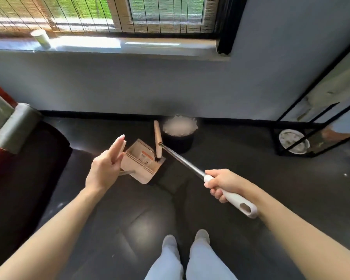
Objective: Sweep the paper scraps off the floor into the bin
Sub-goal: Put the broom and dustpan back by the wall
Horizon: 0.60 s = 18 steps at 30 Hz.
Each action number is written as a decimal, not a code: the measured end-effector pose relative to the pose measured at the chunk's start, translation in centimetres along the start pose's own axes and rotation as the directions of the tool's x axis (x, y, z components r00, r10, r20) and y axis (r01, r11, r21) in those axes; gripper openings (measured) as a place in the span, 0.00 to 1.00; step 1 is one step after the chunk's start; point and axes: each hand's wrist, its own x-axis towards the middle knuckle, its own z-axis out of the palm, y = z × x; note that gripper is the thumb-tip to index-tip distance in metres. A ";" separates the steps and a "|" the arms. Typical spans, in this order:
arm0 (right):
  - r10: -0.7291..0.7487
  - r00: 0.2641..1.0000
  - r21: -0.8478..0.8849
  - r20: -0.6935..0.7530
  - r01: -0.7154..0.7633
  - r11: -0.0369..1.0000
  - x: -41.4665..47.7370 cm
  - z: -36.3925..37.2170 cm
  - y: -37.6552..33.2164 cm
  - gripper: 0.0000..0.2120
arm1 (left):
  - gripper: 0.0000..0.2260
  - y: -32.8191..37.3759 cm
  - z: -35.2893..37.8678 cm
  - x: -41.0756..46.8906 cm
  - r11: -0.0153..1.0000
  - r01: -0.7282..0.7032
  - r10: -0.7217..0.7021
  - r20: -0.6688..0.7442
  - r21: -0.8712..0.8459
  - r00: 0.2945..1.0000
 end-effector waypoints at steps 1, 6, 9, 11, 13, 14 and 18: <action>-0.038 0.999 0.011 0.011 0.038 0.999 -0.8 0.4 1.0 0.30 | 0.28 0.2 -0.7 -0.3 1.000 -0.030 0.030 -0.013 0.007 0.999; -0.197 0.980 0.010 0.019 0.197 0.980 -4.2 1.0 4.6 0.32 | 0.29 3.0 -3.6 -2.2 0.989 -0.132 0.138 -0.092 0.067 0.986; -0.300 0.954 0.023 0.020 0.299 0.954 -6.9 0.8 5.8 0.30 | 0.29 5.4 -4.8 -4.0 0.950 -0.253 0.281 -0.150 0.182 0.948; -0.352 0.936 0.054 0.010 0.351 0.935 -8.6 0.6 6.8 0.31 | 0.28 6.9 -5.3 -4.8 0.910 -0.320 0.369 -0.165 0.265 0.915; -0.382 0.924 0.126 -0.005 0.379 0.917 -10.3 0.2 7.6 0.31 | 0.25 8.5 -5.6 -5.3 0.839 -0.392 0.469 -0.137 0.378 0.873; -0.394 0.919 0.155 -0.012 0.391 0.907 -11.1 0.0 8.0 0.31 | 0.23 9.3 -5.8 -5.4 0.773 -0.441 0.539 -0.104 0.457 0.836; -0.433 0.900 0.255 -0.055 0.432 0.865 -14.0 -1.0 9.2 0.32 | 0.20 13.1 -5.8 -5.0 0.531 -0.615 0.721 0.071 0.583 0.689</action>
